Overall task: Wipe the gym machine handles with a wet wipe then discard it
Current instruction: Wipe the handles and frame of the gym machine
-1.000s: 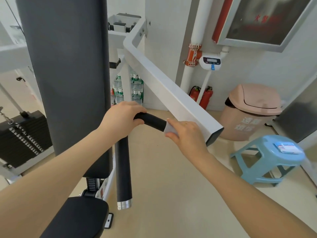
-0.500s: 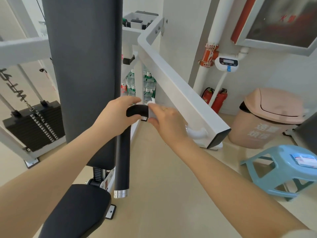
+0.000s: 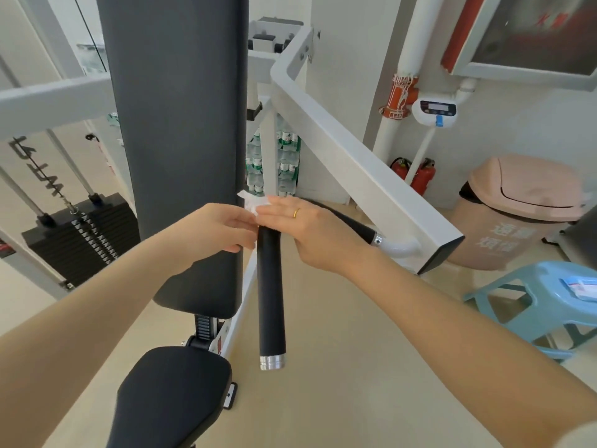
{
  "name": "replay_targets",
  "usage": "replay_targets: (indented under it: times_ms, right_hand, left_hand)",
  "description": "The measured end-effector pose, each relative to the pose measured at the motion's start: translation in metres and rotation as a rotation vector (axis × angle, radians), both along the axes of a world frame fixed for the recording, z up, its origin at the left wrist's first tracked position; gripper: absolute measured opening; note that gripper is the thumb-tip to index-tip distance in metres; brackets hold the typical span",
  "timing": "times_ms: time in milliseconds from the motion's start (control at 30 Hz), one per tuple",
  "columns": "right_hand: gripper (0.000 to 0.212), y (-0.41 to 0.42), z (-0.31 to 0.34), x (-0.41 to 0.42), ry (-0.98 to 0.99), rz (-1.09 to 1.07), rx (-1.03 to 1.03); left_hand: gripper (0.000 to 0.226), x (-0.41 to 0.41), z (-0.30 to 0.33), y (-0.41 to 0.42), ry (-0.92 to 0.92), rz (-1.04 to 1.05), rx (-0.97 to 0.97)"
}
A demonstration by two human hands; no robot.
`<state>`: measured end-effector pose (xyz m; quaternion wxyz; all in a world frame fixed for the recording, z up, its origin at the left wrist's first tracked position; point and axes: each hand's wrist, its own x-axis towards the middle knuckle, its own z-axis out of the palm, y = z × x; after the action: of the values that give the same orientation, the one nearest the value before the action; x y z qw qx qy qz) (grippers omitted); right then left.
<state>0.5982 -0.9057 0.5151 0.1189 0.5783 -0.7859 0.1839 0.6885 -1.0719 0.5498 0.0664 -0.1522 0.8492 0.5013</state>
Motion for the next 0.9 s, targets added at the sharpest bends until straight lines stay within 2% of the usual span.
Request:
replay_targets:
  times_ms: [133,167,233,300,400,433,467,533,600,700,767,900]
  right_hand:
    - [0.047,0.002,0.000,0.020,0.027,0.175,0.127]
    - [0.045,-0.001,0.002,0.015,0.029,0.142,0.082]
    - [0.040,-0.004,0.006,0.008,-0.061,-0.101,-0.069]
    - [0.037,-0.006,0.000,0.018,-0.092,-0.208,-0.084]
    - [0.035,-0.010,-0.020,0.047,0.009,0.018,0.128]
    - [0.035,-0.010,-0.018,0.045,0.000,0.021,0.136]
    - [0.035,-0.011,-0.015,0.040,-0.059,-0.048,0.089]
    - [0.035,-0.011,-0.012,0.036,-0.255,-0.253,-0.122]
    - [0.035,-0.015,-0.014,0.053,-0.370,-0.363,-0.324]
    - [0.042,-0.022,-0.021,0.086,-0.455,-0.508,-0.397]
    - [0.042,-0.023,-0.017,0.093,-0.596,-0.620,-0.461]
    - [0.023,-0.028,-0.012,0.083,-1.177,-0.721,-0.619]
  left_hand:
    - [0.028,0.000,-0.001,-0.018,-0.007,0.092,-0.003]
    - [0.031,0.000,-0.001,-0.020,0.006,0.107,0.004]
    - [0.033,0.003,-0.001,-0.023,0.031,0.118,0.004]
    - [0.031,0.006,-0.001,-0.027,0.049,0.107,-0.010]
    - [0.027,0.009,-0.001,-0.035,0.074,0.066,0.008]
    - [0.026,0.009,-0.001,-0.037,0.080,0.056,0.012]
    - [0.025,0.010,-0.001,-0.039,0.086,0.048,0.018]
    - [0.024,0.012,-0.003,-0.040,0.098,0.021,0.036]
    - [0.026,0.013,-0.004,-0.038,0.091,-0.029,0.045]
    - [0.043,0.012,-0.010,-0.035,0.065,-0.138,0.010]
    - [0.055,0.011,-0.014,-0.031,0.071,-0.219,0.000]
    - [0.064,0.016,-0.018,-0.021,0.085,-0.359,-0.004]
